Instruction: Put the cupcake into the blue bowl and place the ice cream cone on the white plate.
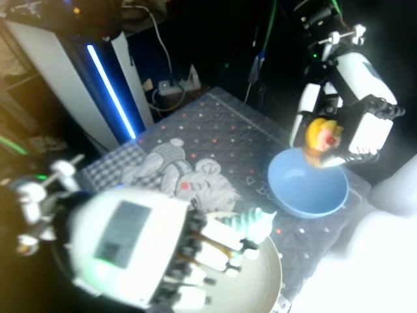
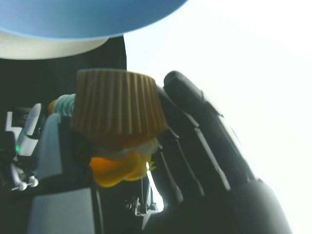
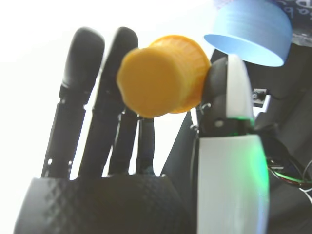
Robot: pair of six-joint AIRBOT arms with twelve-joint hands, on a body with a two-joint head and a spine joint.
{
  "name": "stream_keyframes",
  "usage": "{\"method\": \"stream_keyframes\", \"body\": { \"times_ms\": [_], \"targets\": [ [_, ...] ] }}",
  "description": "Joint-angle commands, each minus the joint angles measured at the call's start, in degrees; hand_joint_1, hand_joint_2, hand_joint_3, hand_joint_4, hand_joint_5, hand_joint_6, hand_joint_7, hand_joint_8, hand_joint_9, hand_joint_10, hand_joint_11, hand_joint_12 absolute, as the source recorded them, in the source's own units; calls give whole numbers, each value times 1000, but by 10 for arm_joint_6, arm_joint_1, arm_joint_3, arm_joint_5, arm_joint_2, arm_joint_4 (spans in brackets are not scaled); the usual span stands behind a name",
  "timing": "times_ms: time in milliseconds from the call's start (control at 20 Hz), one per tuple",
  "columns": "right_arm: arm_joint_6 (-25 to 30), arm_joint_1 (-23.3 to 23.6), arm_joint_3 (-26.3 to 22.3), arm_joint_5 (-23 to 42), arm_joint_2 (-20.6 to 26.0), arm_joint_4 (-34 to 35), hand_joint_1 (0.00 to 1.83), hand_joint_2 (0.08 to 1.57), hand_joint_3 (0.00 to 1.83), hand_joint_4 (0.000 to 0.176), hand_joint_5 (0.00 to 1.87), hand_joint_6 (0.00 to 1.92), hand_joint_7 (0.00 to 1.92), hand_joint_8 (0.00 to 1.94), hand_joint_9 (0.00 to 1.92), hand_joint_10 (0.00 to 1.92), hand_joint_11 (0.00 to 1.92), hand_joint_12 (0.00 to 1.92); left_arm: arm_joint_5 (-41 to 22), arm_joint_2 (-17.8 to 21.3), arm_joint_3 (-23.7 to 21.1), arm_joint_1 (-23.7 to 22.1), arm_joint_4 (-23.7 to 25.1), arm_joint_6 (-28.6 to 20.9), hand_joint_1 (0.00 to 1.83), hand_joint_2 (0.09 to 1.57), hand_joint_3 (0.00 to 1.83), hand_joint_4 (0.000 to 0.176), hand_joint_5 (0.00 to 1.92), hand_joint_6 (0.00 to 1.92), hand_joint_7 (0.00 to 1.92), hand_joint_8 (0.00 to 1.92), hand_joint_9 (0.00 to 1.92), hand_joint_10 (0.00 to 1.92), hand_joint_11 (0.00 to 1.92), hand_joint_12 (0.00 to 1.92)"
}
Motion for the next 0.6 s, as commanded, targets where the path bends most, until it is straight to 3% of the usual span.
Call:
{"method": "stream_keyframes", "body": {
  "times_ms": [0,100,300,450,500,550],
  "targets": [
    [1,11,7,61,1,13,1275,1054,1,0,1037,761,1212,746,1548,27,1231,1014,-48,-2,4,-5,-13,-8,1393,1062,0,0,929,963,1102,685,1132,902,993,839],
    [1,11,9,58,0,17,1282,1046,0,0,1053,724,1236,710,1558,28,1225,1017,-47,-5,5,-2,-13,-10,1392,1066,0,0,943,928,1111,681,1083,989,931,912],
    [1,11,10,56,0,18,1288,1043,0,0,1057,709,1248,700,1566,30,1206,1044,-44,-7,7,2,-12,-10,1392,1066,0,0,944,926,1076,739,1112,948,973,898],
    [1,11,10,56,1,20,1294,1042,0,0,1050,703,1262,684,1583,35,1240,1010,-44,-8,7,6,-11,-11,1395,1057,0,0,1015,779,1096,760,1087,974,880,998],
    [1,11,10,56,1,20,1294,1039,0,0,1049,717,1279,642,1585,32,1259,959,-44,-8,7,7,-11,-12,1390,1075,0,0,1071,620,1020,956,996,1101,795,1155],
    [1,11,10,56,1,20,1293,1039,0,0,1049,720,1282,631,1583,30,1259,945,-44,-9,7,9,-11,-12,1389,1078,0,0,1079,597,1001,995,985,1118,782,1189]
  ]
}}
